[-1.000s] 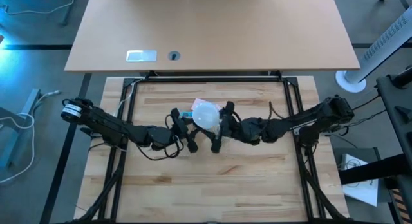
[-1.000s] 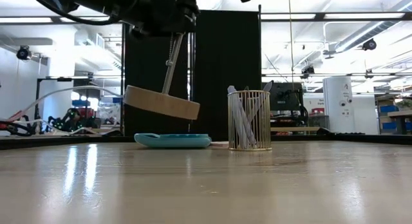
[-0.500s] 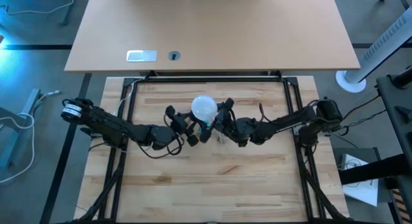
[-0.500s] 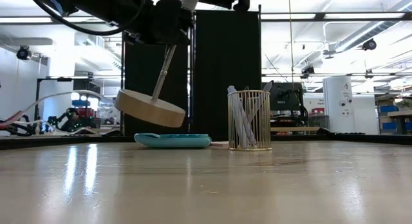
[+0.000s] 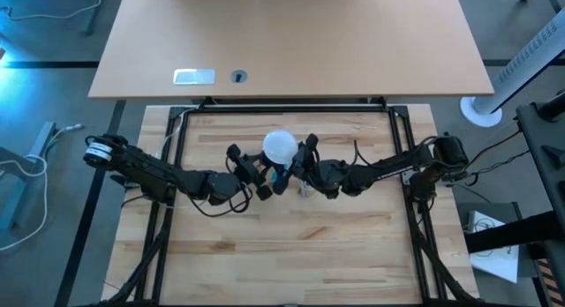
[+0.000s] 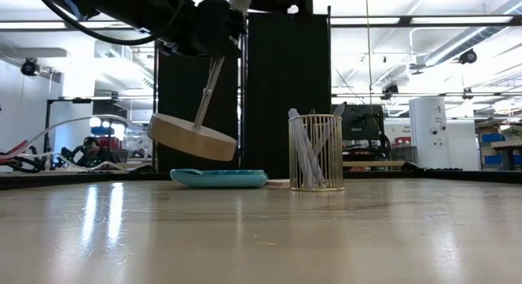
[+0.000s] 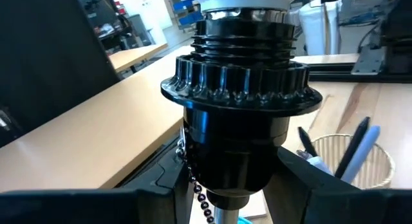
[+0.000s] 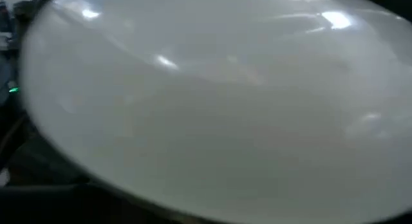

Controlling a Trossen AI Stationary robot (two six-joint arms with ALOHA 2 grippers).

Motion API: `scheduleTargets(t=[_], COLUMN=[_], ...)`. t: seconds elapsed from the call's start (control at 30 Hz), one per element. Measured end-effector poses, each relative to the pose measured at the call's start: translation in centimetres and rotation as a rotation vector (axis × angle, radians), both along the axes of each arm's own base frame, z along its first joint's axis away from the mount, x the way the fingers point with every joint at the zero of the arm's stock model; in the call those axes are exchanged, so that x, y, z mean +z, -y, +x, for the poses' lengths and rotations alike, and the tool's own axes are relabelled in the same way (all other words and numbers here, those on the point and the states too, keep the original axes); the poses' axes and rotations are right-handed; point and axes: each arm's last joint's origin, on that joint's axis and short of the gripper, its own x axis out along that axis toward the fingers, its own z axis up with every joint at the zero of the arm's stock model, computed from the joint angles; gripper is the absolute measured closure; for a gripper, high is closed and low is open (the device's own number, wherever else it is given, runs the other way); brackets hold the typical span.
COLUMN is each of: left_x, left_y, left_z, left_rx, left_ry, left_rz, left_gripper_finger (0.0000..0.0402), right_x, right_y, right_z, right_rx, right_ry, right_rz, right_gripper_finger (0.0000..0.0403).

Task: Screw lightbulb
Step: Remove the lightbulb from the black table lamp

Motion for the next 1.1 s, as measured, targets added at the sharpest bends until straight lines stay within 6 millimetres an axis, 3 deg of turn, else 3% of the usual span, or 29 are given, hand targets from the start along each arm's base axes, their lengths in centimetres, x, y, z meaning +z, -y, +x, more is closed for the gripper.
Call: scheduleTargets(t=[0.3,0.47,0.63,0.73,1.1], left_x=[0.3,0.8,1.4,1.2,0.6], left_y=[0.5,1.5,2.3,2.6,3.4], left_z=[-0.4,-1.3,-1.8,-1.8,-0.8], left_rx=[-0.084,-0.170,-0.408,-0.500,-0.747], left_ry=[-0.017,-0.051,-0.065,-0.066,-0.045], left_rz=[-0.011,-0.013,-0.076,-0.130,-0.232], left_gripper_finger=[0.0268,0.0270,0.0285,0.0315,0.0330], right_x=[-0.1,0.2,1.1,1.5,1.6], right_y=[-0.5,-1.5,-2.2,-2.4,-2.9], right_z=[0.1,-0.5,-1.4,-2.0,-3.0], right_rx=[0.079,0.172,0.343,0.490,0.854], right_ry=[-0.025,-0.063,-0.102,-0.139,-0.275], right_rz=[-0.019,-0.028,-0.023,-0.052,-0.237], right_gripper_finger=[0.0268,0.0269,0.0256,0.0259,0.0250])
